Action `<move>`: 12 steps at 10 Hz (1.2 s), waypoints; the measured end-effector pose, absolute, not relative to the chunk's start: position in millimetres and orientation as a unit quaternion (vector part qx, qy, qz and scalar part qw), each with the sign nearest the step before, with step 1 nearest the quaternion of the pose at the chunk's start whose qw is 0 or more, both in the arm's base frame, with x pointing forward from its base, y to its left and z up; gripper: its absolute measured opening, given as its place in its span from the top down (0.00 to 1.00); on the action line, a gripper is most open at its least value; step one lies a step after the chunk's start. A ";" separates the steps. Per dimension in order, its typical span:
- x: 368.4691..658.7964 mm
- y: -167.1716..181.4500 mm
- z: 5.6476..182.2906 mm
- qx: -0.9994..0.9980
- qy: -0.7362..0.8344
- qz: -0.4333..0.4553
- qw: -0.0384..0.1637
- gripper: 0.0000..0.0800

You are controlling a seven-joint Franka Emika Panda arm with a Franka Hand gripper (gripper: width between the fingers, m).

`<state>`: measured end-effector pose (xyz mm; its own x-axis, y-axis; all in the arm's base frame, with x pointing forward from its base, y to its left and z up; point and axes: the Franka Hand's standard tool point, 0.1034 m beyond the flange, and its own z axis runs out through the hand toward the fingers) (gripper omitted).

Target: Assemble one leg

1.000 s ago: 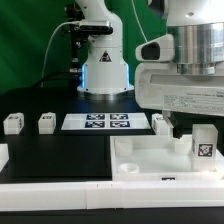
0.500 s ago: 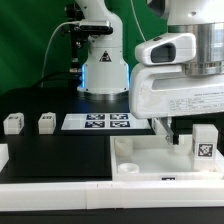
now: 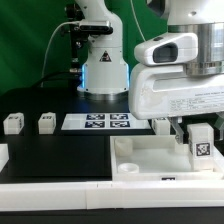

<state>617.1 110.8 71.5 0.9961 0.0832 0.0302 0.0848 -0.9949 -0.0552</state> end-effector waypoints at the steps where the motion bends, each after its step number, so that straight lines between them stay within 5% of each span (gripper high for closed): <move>1: 617.1 110.7 71.5 -0.999 -0.042 -0.014 0.028 0.63; 5: 617.0 111.2 71.5 -0.999 -0.015 -0.013 0.030 0.63; 12: 615.0 118.1 70.9 -0.906 0.422 0.004 0.036 0.63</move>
Offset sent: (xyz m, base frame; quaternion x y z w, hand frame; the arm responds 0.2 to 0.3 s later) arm 0.0000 0.0000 0.0000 0.0000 0.0000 0.0000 1.0000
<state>615.0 118.1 70.9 0.6436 -0.7645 -0.0375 -0.7650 -0.6410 -0.0622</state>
